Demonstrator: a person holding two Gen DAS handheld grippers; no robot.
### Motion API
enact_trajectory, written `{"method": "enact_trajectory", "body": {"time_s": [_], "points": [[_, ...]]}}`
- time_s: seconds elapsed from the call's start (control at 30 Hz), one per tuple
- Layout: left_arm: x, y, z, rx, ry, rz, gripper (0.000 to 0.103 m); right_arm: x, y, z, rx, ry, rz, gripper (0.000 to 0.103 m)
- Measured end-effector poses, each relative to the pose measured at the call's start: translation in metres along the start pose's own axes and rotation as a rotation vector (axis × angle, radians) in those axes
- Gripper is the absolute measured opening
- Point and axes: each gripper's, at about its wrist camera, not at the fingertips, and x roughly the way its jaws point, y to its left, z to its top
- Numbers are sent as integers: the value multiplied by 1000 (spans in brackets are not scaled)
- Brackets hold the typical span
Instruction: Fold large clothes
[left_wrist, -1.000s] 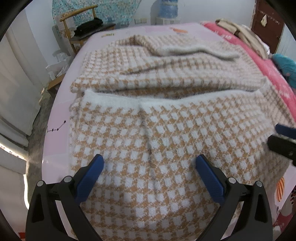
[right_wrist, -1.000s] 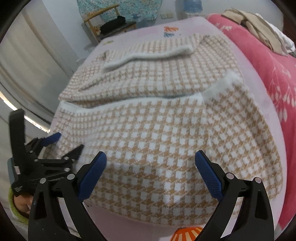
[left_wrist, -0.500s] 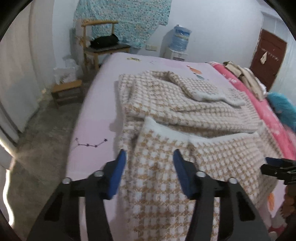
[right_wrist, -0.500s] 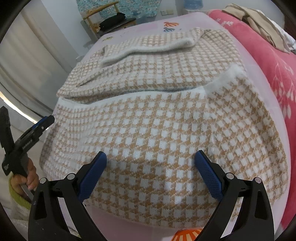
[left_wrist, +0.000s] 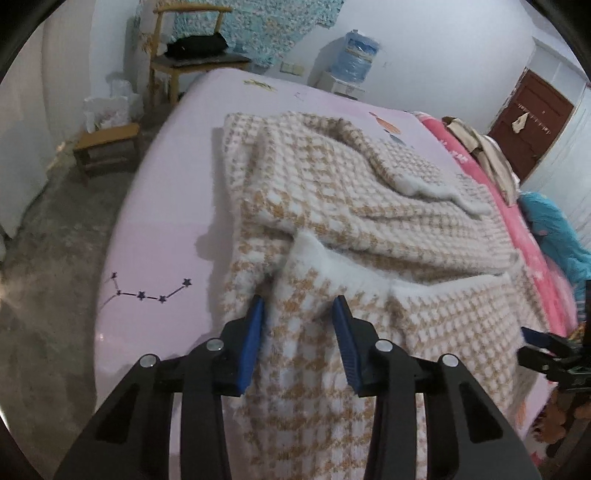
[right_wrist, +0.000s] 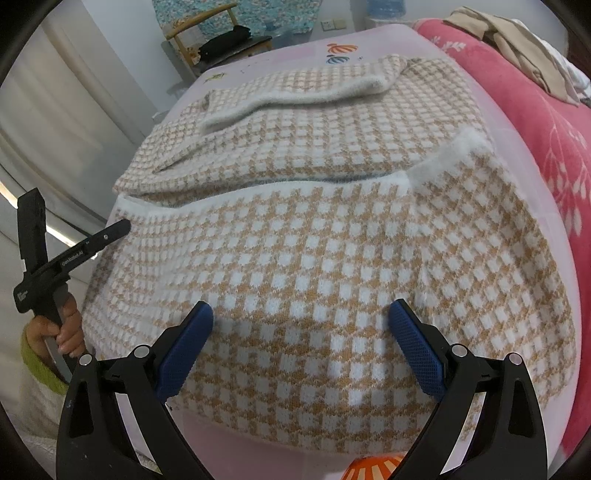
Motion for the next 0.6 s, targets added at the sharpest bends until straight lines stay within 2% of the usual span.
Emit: {"method": "enact_trajectory", "body": {"time_s": [0.13, 0.17, 0.2, 0.3, 0.43, 0.5, 0.6], "points": [[-11, 9, 0, -43, 24, -171, 37, 0, 0, 0, 2, 0, 2, 92], [-12, 9, 0, -38, 28, -192, 37, 1, 0, 0, 3, 0, 3, 92], [-13, 8, -1, -27, 34, -194, 38, 1, 0, -1, 3, 1, 3, 92], [-2, 9, -1, -11, 73, -122, 37, 1, 0, -1, 2, 0, 3, 92], [4, 8, 5, -20, 51, -111, 37, 1, 0, 0, 2, 0, 4, 92], [7, 8, 9, -26, 47, -128, 37, 1, 0, -1, 2, -2, 5, 92], [4, 4, 10, -21, 37, -221, 37, 1, -1, -1, 3, -2, 8, 92]]}}
